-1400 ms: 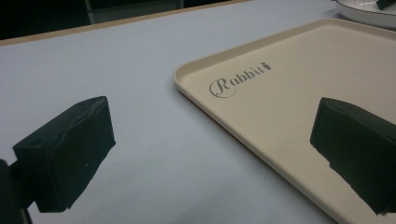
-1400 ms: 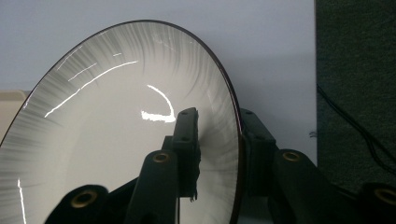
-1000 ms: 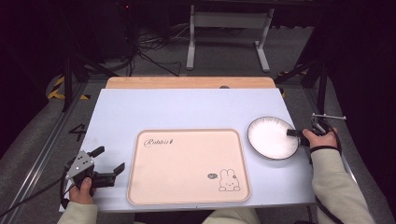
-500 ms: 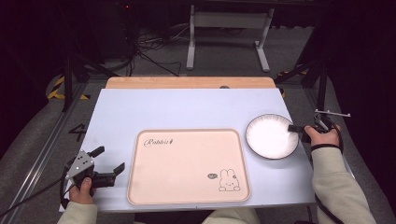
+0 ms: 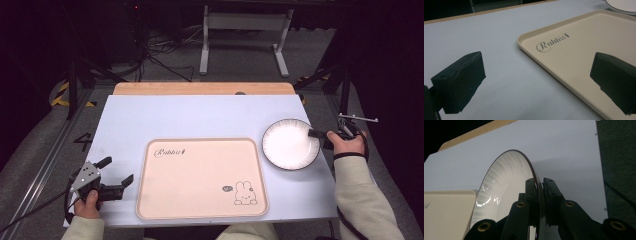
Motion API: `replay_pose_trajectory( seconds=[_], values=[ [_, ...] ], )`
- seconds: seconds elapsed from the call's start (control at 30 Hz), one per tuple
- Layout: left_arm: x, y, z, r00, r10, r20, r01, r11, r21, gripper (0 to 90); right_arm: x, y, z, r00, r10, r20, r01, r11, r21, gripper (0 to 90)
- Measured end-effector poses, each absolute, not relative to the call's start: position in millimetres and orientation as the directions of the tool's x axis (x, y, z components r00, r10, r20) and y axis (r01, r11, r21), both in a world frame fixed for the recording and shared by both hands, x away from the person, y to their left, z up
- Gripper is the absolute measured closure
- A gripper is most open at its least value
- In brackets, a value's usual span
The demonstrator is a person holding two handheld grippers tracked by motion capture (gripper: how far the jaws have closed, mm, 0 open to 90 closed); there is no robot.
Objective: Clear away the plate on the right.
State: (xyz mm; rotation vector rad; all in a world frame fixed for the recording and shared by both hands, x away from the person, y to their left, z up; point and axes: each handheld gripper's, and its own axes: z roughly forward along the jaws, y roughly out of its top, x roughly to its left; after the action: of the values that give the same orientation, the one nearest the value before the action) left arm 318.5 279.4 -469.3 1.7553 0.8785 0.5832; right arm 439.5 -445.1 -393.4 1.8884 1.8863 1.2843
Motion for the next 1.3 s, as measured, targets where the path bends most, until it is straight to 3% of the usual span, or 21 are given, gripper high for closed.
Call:
replay_pose_trajectory(
  seconds=[0.7,1.3],
  values=[
    [318.5,279.4,-469.2,0.612,0.790,-0.025,0.285,-0.192,0.939,0.3,430.7,-432.7,-362.9,-0.239,0.879,0.412,0.687,-0.147,0.712,82.9],
    [318.4,279.4,-469.2,0.610,0.792,-0.024,0.285,-0.191,0.939,0.3,424.5,-389.0,-341.9,-0.334,0.845,0.417,0.681,-0.089,0.727,82.7]
  ],
)
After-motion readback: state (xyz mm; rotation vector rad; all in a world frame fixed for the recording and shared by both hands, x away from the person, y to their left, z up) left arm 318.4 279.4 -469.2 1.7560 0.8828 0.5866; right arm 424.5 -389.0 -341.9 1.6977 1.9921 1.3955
